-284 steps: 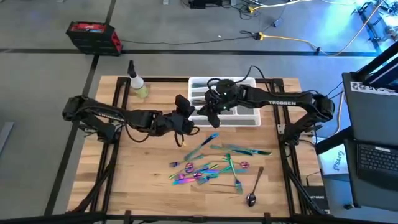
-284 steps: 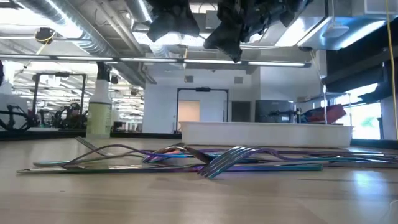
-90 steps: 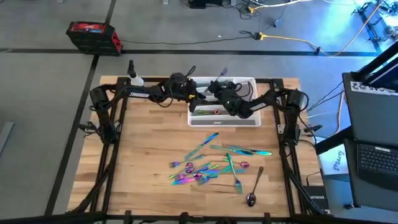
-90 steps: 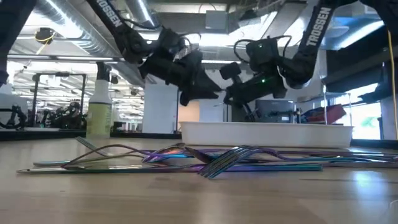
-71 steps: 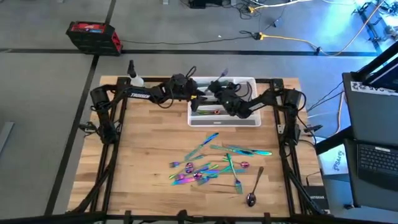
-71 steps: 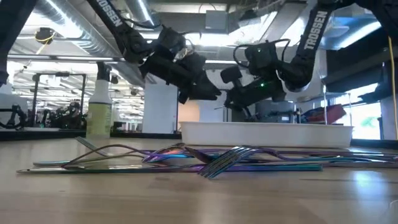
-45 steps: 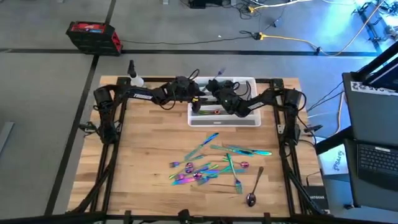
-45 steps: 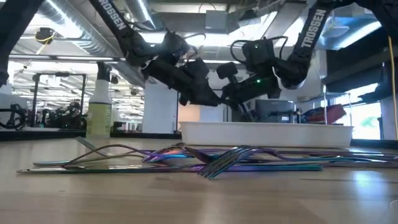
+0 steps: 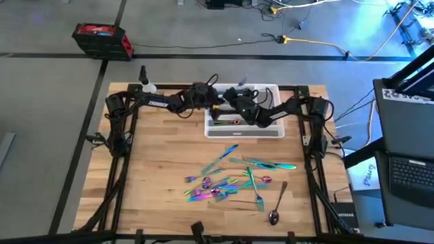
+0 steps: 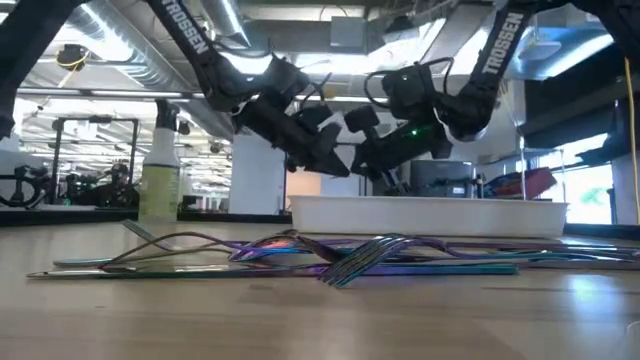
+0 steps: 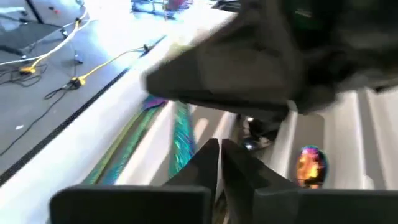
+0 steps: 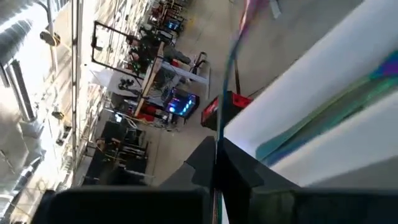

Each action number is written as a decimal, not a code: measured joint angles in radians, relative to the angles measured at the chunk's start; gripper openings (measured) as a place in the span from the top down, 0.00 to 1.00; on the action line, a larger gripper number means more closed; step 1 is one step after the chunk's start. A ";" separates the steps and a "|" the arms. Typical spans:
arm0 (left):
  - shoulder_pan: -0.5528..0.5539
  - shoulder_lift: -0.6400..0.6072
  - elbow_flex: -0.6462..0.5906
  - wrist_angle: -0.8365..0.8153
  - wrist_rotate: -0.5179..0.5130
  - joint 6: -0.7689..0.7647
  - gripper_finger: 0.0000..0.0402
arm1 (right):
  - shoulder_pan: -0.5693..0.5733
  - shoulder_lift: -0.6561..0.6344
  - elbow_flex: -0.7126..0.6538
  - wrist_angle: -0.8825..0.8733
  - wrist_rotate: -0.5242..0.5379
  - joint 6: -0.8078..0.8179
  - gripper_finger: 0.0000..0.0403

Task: Sort silverware
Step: Put the blue fork on the white silverware tray

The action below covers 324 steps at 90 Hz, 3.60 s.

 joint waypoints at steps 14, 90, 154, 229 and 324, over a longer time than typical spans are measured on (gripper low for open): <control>0.018 0.000 0.000 -0.016 -0.028 0.016 0.99 | -0.001 0.000 0.000 -0.048 -0.049 0.062 1.00; 0.101 -0.056 -0.001 -0.010 -0.002 0.090 0.99 | -0.023 -0.001 0.000 -0.110 -0.098 0.119 0.89; 0.141 -0.155 -0.001 -0.020 0.006 0.136 0.99 | -0.038 -0.003 0.000 -0.142 -0.349 0.178 0.79; 0.195 -0.197 -0.001 -0.048 0.001 0.173 0.99 | -0.049 -0.086 0.053 -0.357 -0.375 0.161 0.79; 0.221 -0.197 -0.001 -0.041 0.001 0.191 0.99 | -0.054 -0.182 0.143 -0.778 -0.430 -0.013 0.79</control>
